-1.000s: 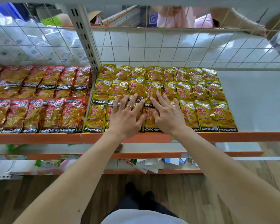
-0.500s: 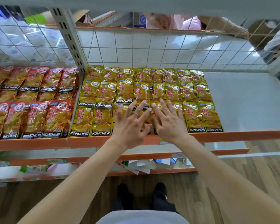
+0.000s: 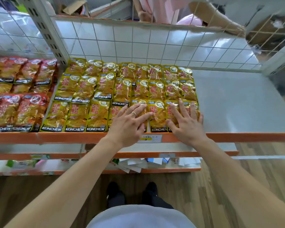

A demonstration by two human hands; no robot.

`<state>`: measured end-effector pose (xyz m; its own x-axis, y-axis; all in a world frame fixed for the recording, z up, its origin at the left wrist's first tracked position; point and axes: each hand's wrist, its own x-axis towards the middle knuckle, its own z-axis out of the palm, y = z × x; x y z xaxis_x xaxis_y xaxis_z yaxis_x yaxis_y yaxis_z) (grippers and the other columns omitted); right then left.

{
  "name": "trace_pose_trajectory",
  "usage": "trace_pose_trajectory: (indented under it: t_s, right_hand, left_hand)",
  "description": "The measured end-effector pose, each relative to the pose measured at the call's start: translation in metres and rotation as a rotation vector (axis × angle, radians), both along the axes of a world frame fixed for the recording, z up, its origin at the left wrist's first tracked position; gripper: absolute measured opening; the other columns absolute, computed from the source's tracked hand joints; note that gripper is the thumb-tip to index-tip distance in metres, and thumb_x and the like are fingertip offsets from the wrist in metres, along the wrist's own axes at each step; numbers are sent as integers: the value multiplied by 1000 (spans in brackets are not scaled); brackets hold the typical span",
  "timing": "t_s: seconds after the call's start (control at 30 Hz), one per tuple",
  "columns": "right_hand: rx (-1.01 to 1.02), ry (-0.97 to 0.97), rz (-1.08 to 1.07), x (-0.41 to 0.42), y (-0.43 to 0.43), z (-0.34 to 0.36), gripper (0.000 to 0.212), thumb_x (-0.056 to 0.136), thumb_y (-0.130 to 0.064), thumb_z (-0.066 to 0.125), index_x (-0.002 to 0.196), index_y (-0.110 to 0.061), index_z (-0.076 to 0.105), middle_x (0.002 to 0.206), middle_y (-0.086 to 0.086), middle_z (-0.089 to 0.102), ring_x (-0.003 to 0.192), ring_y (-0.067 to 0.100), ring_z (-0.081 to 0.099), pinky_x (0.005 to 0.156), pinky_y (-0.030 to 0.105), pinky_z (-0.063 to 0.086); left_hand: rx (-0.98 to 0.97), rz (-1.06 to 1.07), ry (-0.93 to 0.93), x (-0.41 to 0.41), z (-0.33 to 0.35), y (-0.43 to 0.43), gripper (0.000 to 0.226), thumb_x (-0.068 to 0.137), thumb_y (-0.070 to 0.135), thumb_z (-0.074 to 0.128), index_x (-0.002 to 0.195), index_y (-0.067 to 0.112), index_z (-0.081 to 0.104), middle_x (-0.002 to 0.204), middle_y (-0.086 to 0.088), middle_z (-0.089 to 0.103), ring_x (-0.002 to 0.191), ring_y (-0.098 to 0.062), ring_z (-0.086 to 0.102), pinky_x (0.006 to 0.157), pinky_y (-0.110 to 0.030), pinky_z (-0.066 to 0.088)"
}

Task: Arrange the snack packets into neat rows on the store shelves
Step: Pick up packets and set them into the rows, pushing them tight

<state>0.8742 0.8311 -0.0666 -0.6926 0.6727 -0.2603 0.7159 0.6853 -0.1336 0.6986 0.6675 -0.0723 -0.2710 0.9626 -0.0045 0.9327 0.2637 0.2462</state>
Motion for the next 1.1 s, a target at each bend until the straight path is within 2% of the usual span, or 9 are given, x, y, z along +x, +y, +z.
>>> trace_pose_trajectory:
  t_s: [0.13,0.27,0.33,0.43,0.6,0.67,0.8,1.0,1.1]
  right_hand:
    - [-15,-9,17,-1,-1,2,67,99,-66,24,154,-49,-8,165,-10,-18,151,29,-21,119,60,-6]
    - [17,167,-11,3,5,7,63,100,-61,32,156,-46,9,167,-8,-6,154,23,-12,119,58,-1]
    - [47,206,-25,-2,20,10,61,100,-58,35,156,-45,14,168,-8,-3,154,22,-8,119,58,0]
    - [42,149,-32,-15,45,11,61,101,-57,32,156,-44,11,168,-7,-6,154,24,-9,119,60,-1]
    - [-60,80,-3,-26,58,3,60,102,-57,27,156,-47,4,167,-5,-10,152,27,-18,120,57,-8]
    - [-57,84,-3,-26,56,1,59,103,-56,26,156,-47,4,167,-5,-9,152,27,-19,120,55,-8]
    - [-16,139,6,-25,57,1,59,102,-57,28,157,-46,9,168,-6,-5,153,26,-15,121,55,-6]
    - [7,132,-21,-50,96,9,65,98,-67,31,156,-47,11,168,-5,-6,153,35,-9,120,61,-3]
    - [-3,73,26,-66,113,6,66,95,-71,28,155,-50,9,168,-5,-7,152,36,-10,119,63,-3]
  left_hand:
    - [32,24,-33,-1,2,-1,55,96,38,32,150,36,44,163,7,29,152,-14,19,123,-39,12]
    - [69,55,13,8,4,8,56,98,44,26,151,35,41,162,5,31,150,-19,23,122,-42,17]
    - [36,39,21,15,9,25,56,100,52,25,153,39,33,164,5,26,152,-21,20,123,-44,13]
    - [-72,6,90,22,11,45,57,103,57,29,157,40,22,167,6,16,154,-20,12,125,-47,4]
    - [-133,-12,93,13,10,42,57,103,54,31,157,42,19,167,12,12,154,-15,4,125,-46,-7]
    - [-127,-23,85,12,12,41,56,103,54,32,157,41,21,167,12,13,154,-15,6,125,-45,-5]
    - [-50,8,61,11,15,48,57,103,54,33,157,37,25,166,8,18,152,-18,17,124,-44,10]
    - [-144,40,106,-7,17,100,61,102,60,25,158,45,7,168,8,-9,155,-26,-8,124,-52,1]
    - [-201,52,138,-21,16,124,62,101,62,21,158,44,5,168,6,-11,155,-26,-10,123,-55,-3]
